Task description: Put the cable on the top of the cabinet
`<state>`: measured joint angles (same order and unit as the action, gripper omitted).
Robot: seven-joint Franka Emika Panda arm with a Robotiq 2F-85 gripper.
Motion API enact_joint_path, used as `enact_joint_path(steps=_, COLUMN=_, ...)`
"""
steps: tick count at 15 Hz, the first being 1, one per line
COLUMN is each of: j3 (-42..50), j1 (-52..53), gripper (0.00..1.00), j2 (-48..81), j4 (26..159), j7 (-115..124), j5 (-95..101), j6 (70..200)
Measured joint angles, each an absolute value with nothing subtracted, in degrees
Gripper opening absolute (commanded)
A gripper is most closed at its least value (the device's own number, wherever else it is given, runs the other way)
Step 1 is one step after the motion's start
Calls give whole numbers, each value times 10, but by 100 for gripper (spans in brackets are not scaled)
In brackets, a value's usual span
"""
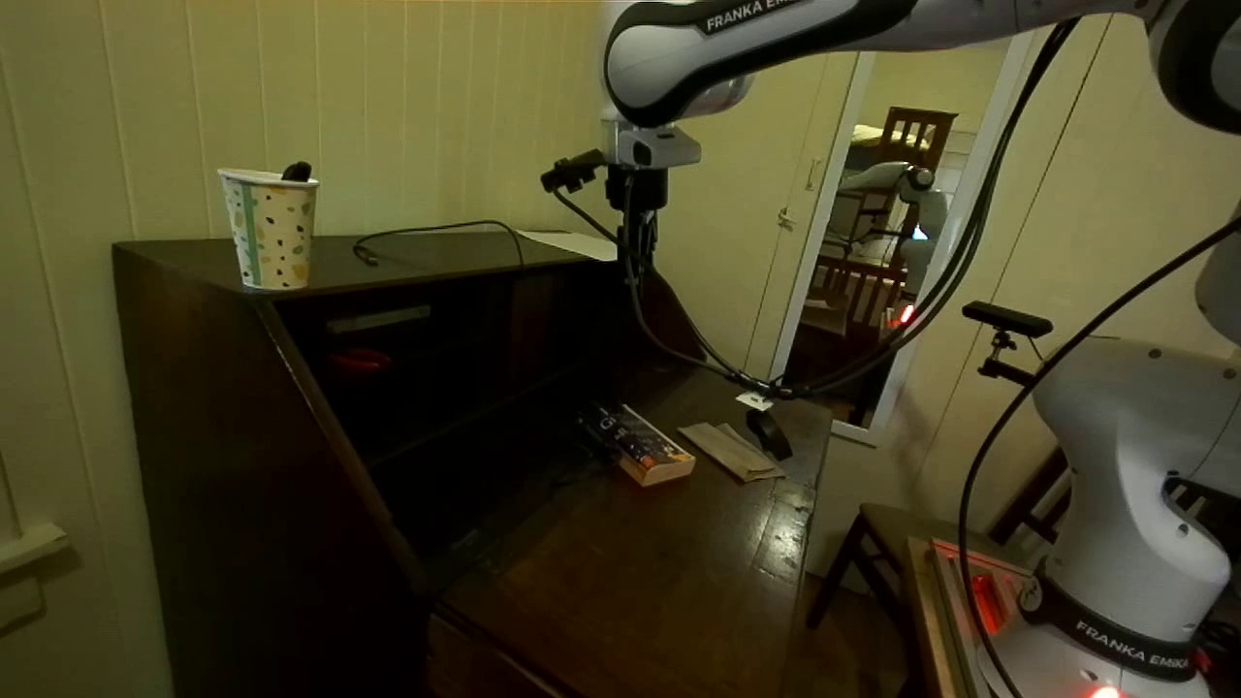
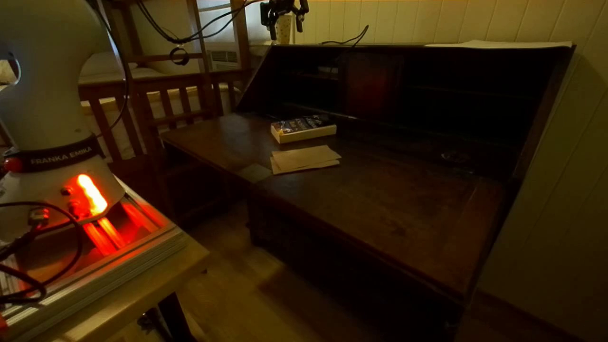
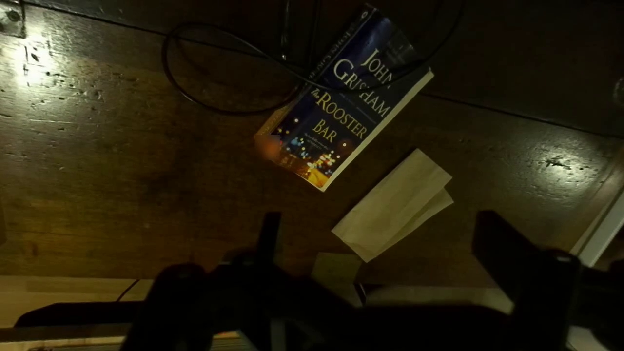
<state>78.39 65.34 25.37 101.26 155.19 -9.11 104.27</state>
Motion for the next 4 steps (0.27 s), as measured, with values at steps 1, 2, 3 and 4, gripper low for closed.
enact_joint_path(steps=1, j3=784, j1=653, gripper=100, j2=254, j4=1013, j7=1548, j5=-91, j6=1043)
enact_joint_path(steps=2, j3=784, j1=653, gripper=100, j2=254, j4=1013, j7=1548, j5=-91, j6=1043)
enact_joint_path(steps=3, j3=784, j1=653, gripper=100, j2=254, j4=1013, j7=1548, j5=-91, j6=1043)
enact_joint_path(steps=4, j3=783, j1=653, gripper=100, j2=254, j4=1013, j7=1548, j5=-91, j6=1043)
